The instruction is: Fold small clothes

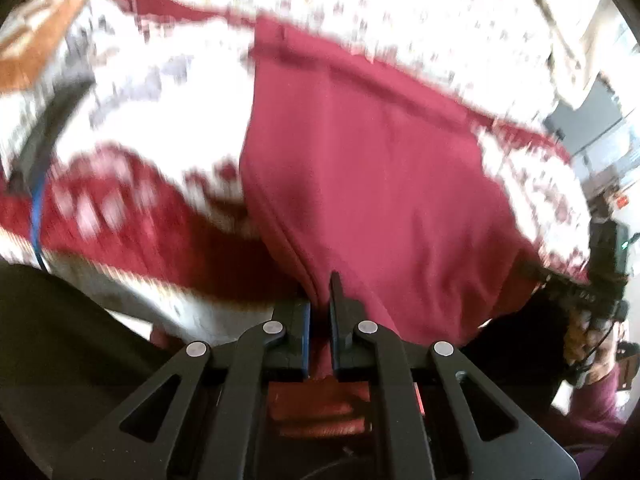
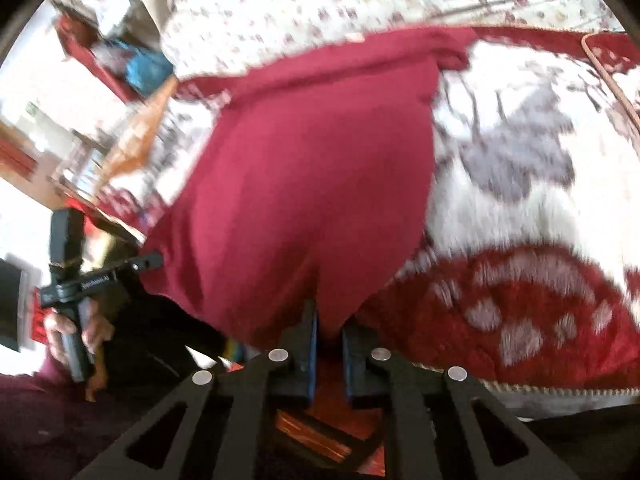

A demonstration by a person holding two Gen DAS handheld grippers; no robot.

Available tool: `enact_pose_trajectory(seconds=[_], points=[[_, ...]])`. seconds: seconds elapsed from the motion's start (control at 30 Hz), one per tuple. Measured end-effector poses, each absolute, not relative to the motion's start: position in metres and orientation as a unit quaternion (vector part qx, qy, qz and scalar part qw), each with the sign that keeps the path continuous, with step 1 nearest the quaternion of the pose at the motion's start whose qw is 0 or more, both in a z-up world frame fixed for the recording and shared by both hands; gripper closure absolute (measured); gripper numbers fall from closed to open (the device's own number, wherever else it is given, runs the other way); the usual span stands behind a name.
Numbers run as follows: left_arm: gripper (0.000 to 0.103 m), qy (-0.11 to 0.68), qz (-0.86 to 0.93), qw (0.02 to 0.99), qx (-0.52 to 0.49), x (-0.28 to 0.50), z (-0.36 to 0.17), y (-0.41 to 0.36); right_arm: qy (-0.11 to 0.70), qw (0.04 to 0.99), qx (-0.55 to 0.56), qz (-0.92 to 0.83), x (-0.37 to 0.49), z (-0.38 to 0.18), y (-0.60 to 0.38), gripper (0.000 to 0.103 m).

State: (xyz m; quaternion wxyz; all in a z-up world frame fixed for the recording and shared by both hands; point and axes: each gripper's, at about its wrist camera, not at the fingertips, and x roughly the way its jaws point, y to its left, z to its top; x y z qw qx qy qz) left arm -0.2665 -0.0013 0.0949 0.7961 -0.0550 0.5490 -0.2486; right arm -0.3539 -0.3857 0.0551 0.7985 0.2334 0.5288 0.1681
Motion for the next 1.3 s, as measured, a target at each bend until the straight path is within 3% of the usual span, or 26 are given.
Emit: enact_pose_trajectory(seconds=[0.27, 0.47, 0.7, 0.93, 1.0, 1.03, 1.1, 1.17, 1.3], points=[[0.097, 0.461, -0.251, 0.847, -0.081, -0.195, 0.155, -0.012, 0.415, 0.831, 0.319, 0.186, -0.315, 0.111, -0.43, 0.094], [0.097, 0.423, -0.237, 0.869, -0.096, -0.117, 0.172, -0.033, 0.383, 0.853, 0.321, 0.153, -0.251, 0.135, -0.437, 0.094], [0.097, 0.432, -0.2, 0.872, -0.117, -0.024, 0.142, -0.068, 0.396, 0.848, 0.34, 0.092, -0.166, 0.116, -0.471, 0.094], [0.097, 0.474, -0.183, 0.85, -0.137, 0.034, 0.084, -0.079, 0.444, 0.825, 0.345, 0.062, -0.099, 0.057, -0.494, 0.094], [0.082, 0.482, -0.194, 0.837, -0.172, 0.044, 0.08, -0.071, 0.443, 0.824, 0.349, 0.063, -0.096, 0.049, -0.501, 0.087], [0.075, 0.483, -0.203, 0.83, -0.191, 0.048, 0.081, -0.065, 0.433, 0.826, 0.357, 0.061, -0.098, 0.048, -0.507, 0.071], [0.051, 0.47, -0.215, 0.829, -0.214, 0.048, 0.089, -0.057, 0.409, 0.838, 0.361, 0.034, -0.107, 0.056, -0.518, 0.056], [0.042, 0.444, -0.205, 0.849, -0.201, 0.041, 0.103, -0.052, 0.398, 0.844, 0.358, 0.034, -0.115, 0.067, -0.524, 0.056], [0.041, 0.452, -0.195, 0.856, -0.161, 0.035, 0.104, -0.06, 0.413, 0.859, 0.291, 0.085, -0.124, 0.084, -0.495, 0.056]])
